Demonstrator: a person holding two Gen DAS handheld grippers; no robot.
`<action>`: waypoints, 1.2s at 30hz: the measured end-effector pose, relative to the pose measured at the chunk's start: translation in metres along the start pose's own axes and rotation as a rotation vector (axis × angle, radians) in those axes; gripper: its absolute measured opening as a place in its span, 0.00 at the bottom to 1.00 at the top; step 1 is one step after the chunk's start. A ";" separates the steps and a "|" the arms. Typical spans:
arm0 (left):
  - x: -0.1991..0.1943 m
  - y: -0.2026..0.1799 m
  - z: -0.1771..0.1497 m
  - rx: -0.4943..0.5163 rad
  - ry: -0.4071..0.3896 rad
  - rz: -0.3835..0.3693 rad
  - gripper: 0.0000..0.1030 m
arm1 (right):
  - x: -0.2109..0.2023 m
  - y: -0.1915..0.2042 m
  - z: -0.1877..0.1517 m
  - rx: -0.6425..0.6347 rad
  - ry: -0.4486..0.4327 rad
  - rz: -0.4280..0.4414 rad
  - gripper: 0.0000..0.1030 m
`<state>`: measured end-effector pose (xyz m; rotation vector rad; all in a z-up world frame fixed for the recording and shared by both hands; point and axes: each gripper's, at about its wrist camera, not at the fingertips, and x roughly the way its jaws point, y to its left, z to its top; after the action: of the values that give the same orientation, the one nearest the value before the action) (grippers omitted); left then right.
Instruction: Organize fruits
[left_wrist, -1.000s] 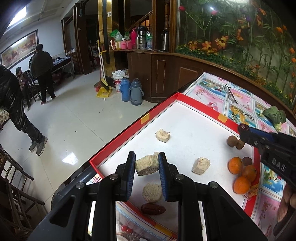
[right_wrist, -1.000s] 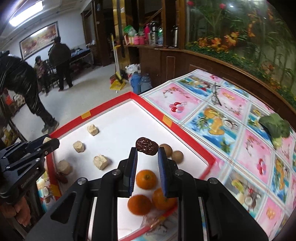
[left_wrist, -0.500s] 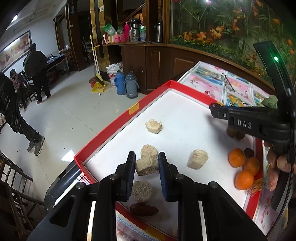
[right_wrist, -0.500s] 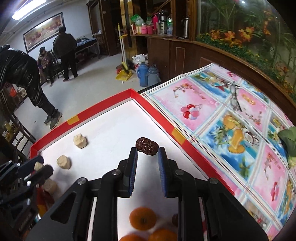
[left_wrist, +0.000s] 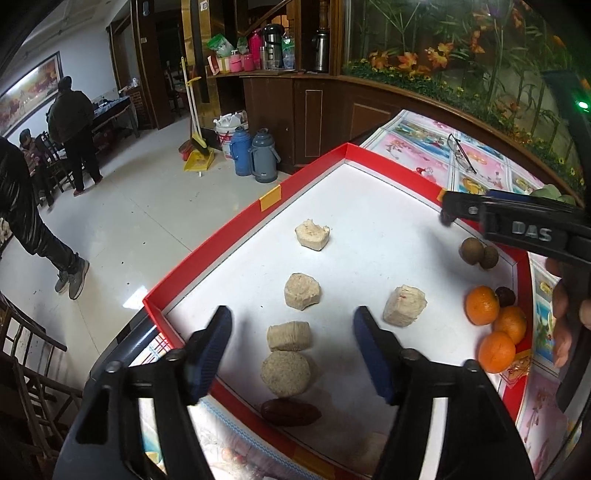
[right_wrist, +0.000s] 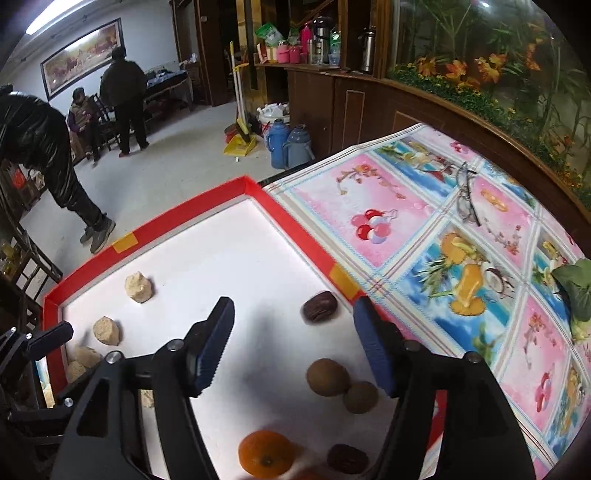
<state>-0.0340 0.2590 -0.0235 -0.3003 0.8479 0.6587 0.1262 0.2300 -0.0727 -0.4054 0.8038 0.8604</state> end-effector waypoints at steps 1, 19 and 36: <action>-0.002 0.000 0.000 -0.001 -0.007 0.002 0.74 | -0.006 -0.002 -0.001 0.008 -0.011 -0.005 0.70; -0.052 -0.037 -0.023 0.108 -0.103 -0.021 0.83 | -0.140 -0.053 -0.080 0.141 -0.231 0.080 1.00; -0.082 -0.044 -0.041 0.110 -0.128 -0.064 0.99 | -0.219 -0.011 -0.166 -0.093 -0.261 0.150 1.00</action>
<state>-0.0692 0.1714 0.0132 -0.1832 0.7455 0.5634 -0.0265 0.0095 -0.0126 -0.3093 0.5588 1.0692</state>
